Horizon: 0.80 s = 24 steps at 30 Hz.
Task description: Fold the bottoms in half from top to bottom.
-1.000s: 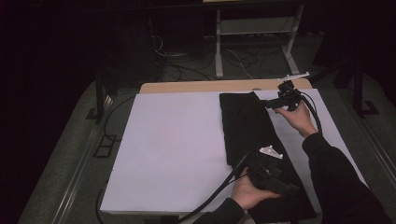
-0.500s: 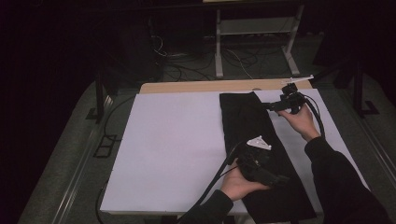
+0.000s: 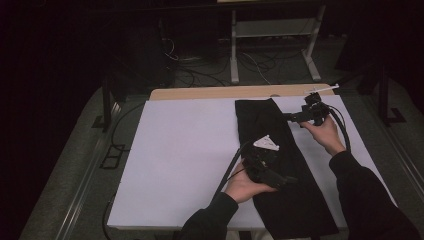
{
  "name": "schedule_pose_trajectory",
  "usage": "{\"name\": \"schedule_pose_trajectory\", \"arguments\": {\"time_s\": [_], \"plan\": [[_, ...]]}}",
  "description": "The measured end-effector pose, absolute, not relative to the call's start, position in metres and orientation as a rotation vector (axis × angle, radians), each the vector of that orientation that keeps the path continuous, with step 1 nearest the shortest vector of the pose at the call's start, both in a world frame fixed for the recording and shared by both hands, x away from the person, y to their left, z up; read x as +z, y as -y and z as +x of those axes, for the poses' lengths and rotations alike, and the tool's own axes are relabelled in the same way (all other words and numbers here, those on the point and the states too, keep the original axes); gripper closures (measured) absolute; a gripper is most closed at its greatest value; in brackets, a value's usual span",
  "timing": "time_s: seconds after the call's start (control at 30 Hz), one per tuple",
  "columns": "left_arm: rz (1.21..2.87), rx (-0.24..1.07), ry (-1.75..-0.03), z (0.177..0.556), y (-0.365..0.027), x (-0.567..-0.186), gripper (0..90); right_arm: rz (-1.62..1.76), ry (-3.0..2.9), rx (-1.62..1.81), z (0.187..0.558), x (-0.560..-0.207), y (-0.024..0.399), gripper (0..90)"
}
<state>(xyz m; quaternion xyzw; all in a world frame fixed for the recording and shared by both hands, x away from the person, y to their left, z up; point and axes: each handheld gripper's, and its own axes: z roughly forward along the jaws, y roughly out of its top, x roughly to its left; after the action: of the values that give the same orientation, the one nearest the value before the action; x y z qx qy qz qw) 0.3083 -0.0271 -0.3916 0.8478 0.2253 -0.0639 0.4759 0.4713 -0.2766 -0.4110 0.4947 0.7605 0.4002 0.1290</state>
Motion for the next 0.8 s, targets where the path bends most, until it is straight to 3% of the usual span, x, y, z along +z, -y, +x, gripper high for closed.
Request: {"name": "schedule_pose_trajectory", "arguments": {"time_s": [0.8], "plan": [[2.097, -0.007, -0.579, 0.344, -0.007, -0.367, 0.0, 1.430, -2.252, 1.207, 0.459, -0.408, 0.273, 0.0]]}}
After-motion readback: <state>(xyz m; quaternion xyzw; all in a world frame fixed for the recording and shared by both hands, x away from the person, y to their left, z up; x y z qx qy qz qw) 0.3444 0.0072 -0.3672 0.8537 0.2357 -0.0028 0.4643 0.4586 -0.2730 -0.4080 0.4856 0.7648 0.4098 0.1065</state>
